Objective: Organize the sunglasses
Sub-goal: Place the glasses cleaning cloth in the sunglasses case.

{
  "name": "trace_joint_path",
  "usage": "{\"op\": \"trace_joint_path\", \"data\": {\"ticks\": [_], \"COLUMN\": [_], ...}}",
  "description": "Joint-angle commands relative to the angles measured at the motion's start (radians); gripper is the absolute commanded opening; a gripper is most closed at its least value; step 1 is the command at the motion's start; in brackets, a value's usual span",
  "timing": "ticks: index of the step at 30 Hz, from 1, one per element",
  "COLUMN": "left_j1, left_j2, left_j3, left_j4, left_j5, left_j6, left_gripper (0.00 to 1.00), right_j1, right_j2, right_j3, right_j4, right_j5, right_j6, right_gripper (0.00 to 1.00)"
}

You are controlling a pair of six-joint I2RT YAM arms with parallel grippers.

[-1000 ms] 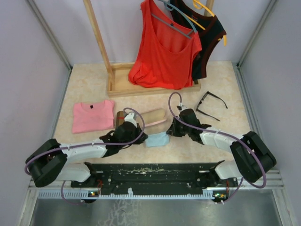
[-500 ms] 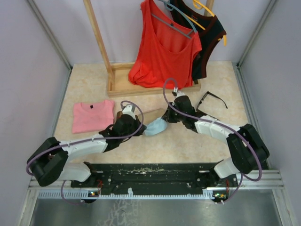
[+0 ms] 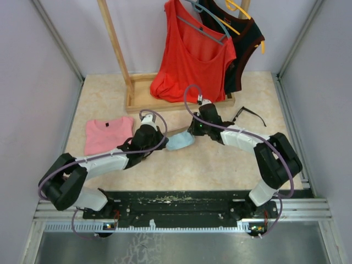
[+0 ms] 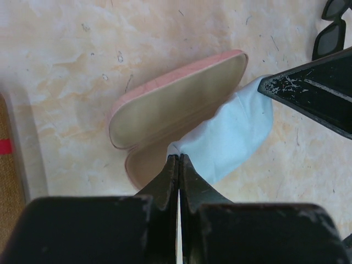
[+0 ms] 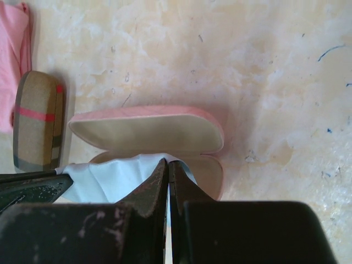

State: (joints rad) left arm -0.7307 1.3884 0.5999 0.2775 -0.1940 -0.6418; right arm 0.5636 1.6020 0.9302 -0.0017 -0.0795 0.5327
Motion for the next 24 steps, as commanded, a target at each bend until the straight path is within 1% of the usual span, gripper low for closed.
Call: {"op": "trace_joint_path", "data": {"ticks": [1,13,24], "left_j1": [0.025,0.061,0.071], "left_j2": [0.05,0.103,0.145], "left_j3": [0.047,0.062,0.065], "left_j4": [0.044,0.085,0.122], "left_j5": [0.026,0.024,0.033], "left_j6": [0.035,0.069,0.088], "left_gripper": [0.0,0.0,0.0], "right_j1": [-0.025,-0.057,-0.059], "right_j2": [0.032,0.118,0.145], "right_j3": [0.068,0.092,0.093], "right_j4": [0.021,0.062,0.125], "right_j5": [0.008,-0.042,-0.075], "right_j6": [-0.031,-0.034,-0.026], "right_gripper": [0.0,0.0,0.0]}}
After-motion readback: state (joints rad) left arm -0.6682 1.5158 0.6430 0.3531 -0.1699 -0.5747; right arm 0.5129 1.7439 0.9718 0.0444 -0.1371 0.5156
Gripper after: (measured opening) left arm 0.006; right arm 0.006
